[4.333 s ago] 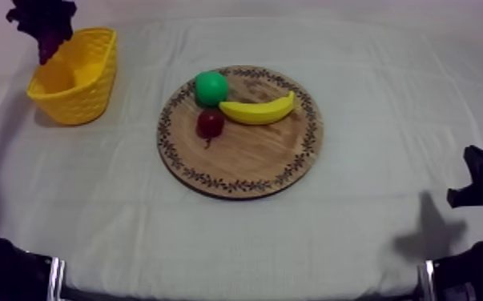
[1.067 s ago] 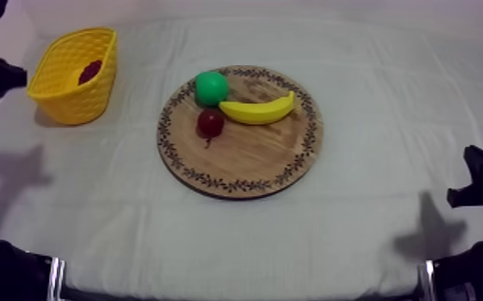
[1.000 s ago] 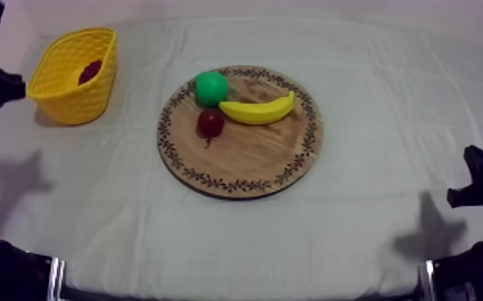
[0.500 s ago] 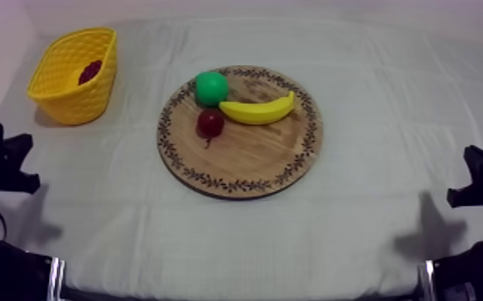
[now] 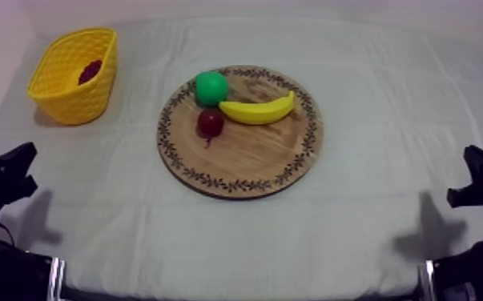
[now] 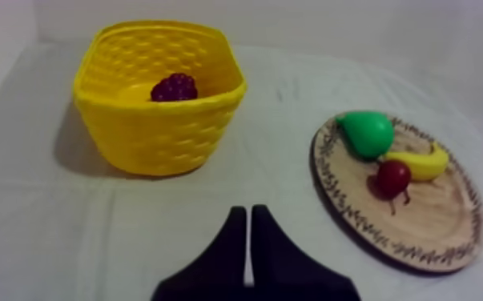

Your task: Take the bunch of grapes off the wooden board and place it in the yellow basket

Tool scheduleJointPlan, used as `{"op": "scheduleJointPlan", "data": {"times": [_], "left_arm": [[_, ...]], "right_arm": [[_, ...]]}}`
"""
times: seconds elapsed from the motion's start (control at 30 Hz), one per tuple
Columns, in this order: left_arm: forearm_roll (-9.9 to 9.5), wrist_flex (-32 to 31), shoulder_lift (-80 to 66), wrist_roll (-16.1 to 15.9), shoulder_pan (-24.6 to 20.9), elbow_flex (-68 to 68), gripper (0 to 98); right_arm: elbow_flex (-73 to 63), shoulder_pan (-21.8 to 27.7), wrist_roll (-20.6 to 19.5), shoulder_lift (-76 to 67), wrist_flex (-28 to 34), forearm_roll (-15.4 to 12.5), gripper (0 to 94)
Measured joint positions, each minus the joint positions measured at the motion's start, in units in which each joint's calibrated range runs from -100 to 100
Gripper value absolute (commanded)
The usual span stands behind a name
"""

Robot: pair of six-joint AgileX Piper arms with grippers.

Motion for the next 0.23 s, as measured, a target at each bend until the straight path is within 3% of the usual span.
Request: {"op": "scheduleJointPlan", "data": {"times": [0.23], "left_arm": [[-0.11, -0.37, -1.09, 0.89, 0.0, 0.55, 0.0]], "right_arm": [[0.0, 0.0, 0.0, 0.0, 0.0, 0.0, 0.3]]}}
